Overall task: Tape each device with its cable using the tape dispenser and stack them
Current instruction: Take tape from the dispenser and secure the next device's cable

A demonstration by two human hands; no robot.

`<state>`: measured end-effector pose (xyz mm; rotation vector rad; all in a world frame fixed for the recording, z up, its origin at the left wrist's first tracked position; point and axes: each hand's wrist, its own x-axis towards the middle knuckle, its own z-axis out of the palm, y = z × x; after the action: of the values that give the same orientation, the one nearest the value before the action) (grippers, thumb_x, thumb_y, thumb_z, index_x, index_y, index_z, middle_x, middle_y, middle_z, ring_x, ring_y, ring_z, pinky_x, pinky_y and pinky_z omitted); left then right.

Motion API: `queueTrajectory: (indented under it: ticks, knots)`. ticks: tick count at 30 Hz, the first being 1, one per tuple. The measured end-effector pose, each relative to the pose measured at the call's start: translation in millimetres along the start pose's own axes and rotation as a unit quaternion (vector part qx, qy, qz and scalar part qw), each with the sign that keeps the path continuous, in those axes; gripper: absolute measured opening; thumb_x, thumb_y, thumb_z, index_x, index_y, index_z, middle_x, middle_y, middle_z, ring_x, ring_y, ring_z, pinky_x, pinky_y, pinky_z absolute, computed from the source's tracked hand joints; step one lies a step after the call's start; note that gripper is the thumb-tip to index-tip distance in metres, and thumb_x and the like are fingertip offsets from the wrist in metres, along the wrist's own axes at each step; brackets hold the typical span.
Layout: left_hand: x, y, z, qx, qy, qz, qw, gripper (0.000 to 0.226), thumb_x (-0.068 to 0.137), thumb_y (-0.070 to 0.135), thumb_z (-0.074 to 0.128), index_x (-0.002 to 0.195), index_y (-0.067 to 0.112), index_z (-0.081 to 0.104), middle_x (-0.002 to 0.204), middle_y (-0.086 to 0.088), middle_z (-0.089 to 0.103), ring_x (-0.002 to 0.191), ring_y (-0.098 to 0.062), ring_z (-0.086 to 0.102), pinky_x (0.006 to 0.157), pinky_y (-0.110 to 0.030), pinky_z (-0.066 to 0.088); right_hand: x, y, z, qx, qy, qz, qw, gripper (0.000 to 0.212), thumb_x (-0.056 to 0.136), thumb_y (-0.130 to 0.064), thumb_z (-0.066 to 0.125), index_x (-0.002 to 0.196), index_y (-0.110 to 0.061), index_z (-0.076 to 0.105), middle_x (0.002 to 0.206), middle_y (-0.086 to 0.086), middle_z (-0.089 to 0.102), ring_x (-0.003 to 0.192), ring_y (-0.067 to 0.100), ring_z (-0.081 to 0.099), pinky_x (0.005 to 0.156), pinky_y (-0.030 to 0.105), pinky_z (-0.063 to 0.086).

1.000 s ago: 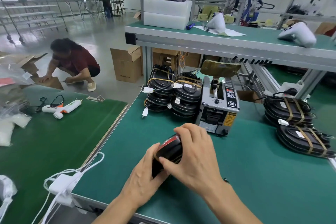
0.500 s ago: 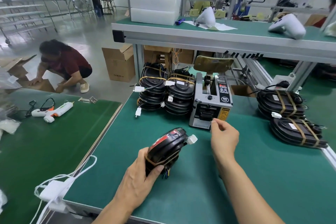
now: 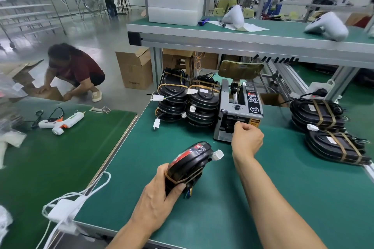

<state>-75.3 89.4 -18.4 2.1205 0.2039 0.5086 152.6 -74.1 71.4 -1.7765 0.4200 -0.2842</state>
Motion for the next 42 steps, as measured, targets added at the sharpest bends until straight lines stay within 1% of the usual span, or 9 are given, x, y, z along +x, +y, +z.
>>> queueTrajectory:
  ticks: [3, 11, 15, 20, 25, 31, 35, 38, 42]
  knots:
    - [0, -1, 0, 0.003, 0.000, 0.002, 1.000, 0.046, 0.091, 0.088, 0.049, 0.129, 0.065, 0.037, 0.114, 0.029, 0.067, 0.100, -0.003, 0.068, 0.086, -0.022, 0.053, 1, -3, 3, -0.006, 0.006, 0.022, 1.000, 0.021, 0.084, -0.025, 0.060, 0.071, -0.017, 0.073, 0.068, 0.000, 0.058, 0.070, 0.027, 0.051, 0.075, 0.043, 0.055]
    - [0, 0, 0, 0.006, 0.002, 0.008, 1.000, 0.045, 0.090, 0.090, 0.047, 0.127, 0.068, 0.035, 0.113, 0.030, 0.066, 0.097, -0.003, 0.067, 0.085, -0.023, 0.053, 4, -5, 10, 0.044, 0.014, 0.067, 0.997, 0.012, 0.080, -0.022, 0.066, 0.069, -0.025, 0.070, 0.085, 0.002, 0.077, 0.086, 0.030, 0.069, 0.082, 0.042, 0.058]
    - [1, 1, 0, 0.008, 0.001, 0.004, 1.000, 0.046, 0.090, 0.091, 0.046, 0.127, 0.066, 0.036, 0.113, 0.030, 0.065, 0.097, -0.003, 0.066, 0.085, -0.025, 0.053, 6, -4, 13, 0.042, 0.026, 0.078, 0.996, 0.011, 0.080, -0.021, 0.065, 0.081, -0.023, 0.076, 0.092, 0.001, 0.077, 0.091, 0.032, 0.068, 0.093, 0.049, 0.055]
    - [1, 4, -1, 0.009, -0.001, -0.006, 1.000, 0.058, 0.089, 0.092, 0.045, 0.130, 0.052, 0.038, 0.112, 0.032, 0.065, 0.096, 0.000, 0.065, 0.083, -0.020, 0.051, 5, -4, 17, 0.041, 0.033, 0.085, 0.995, 0.017, 0.081, -0.021, 0.066, 0.066, -0.028, 0.064, 0.079, -0.007, 0.065, 0.091, 0.032, 0.063, 0.088, 0.040, 0.037]
    - [1, 5, -2, 0.008, -0.001, -0.010, 1.000, 0.056, 0.089, 0.092, 0.045, 0.128, 0.053, 0.040, 0.110, 0.031, 0.065, 0.096, 0.000, 0.064, 0.082, -0.018, 0.050, 2, 1, 10, 0.047, 0.025, 0.068, 0.996, 0.010, 0.083, -0.022, 0.066, 0.076, -0.025, 0.072, 0.087, -0.005, 0.070, 0.095, 0.030, 0.066, 0.091, 0.039, 0.044]
    - [2, 3, -1, 0.004, -0.007, -0.007, 1.000, 0.054, 0.093, 0.087, 0.049, 0.130, 0.049, 0.041, 0.108, 0.029, 0.066, 0.094, -0.001, 0.065, 0.083, -0.022, 0.052, -39, -3, -37, 0.151, -0.167, 0.013, 0.974, 0.014, 0.090, -0.021, 0.075, 0.076, -0.021, 0.079, 0.072, -0.016, 0.074, 0.075, 0.005, 0.064, 0.078, 0.025, 0.048]
    - [1, 2, -1, 0.015, -0.010, -0.003, 1.000, 0.050, 0.095, 0.084, 0.049, 0.129, 0.047, 0.042, 0.106, 0.026, 0.067, 0.095, -0.001, 0.065, 0.084, -0.023, 0.053, -87, -26, -79, 0.205, -0.354, -0.033, 0.912, 0.011, 0.077, -0.033, 0.079, 0.083, -0.025, 0.082, 0.119, -0.012, 0.076, 0.102, -0.005, 0.069, 0.092, 0.023, 0.044]
    - [1, 2, -1, 0.011, -0.010, -0.005, 1.000, 0.054, 0.095, 0.084, 0.050, 0.130, 0.044, 0.043, 0.109, 0.022, 0.069, 0.097, -0.002, 0.066, 0.087, -0.026, 0.054, -108, -30, -89, 0.207, -0.394, -0.045, 0.894, 0.012, 0.083, -0.019, 0.081, 0.072, -0.018, 0.078, 0.126, -0.011, 0.074, 0.117, 0.000, 0.067, 0.095, 0.024, 0.044]
    - [0, 3, -1, 0.009, -0.009, -0.002, 1.000, 0.055, 0.095, 0.082, 0.050, 0.131, 0.042, 0.044, 0.111, 0.022, 0.069, 0.099, -0.002, 0.067, 0.088, -0.025, 0.054, -119, -24, -88, 0.198, -0.382, -0.046, 0.902, 0.023, 0.089, -0.010, 0.076, 0.067, -0.017, 0.075, 0.124, -0.011, 0.074, 0.114, 0.001, 0.068, 0.093, 0.024, 0.043]
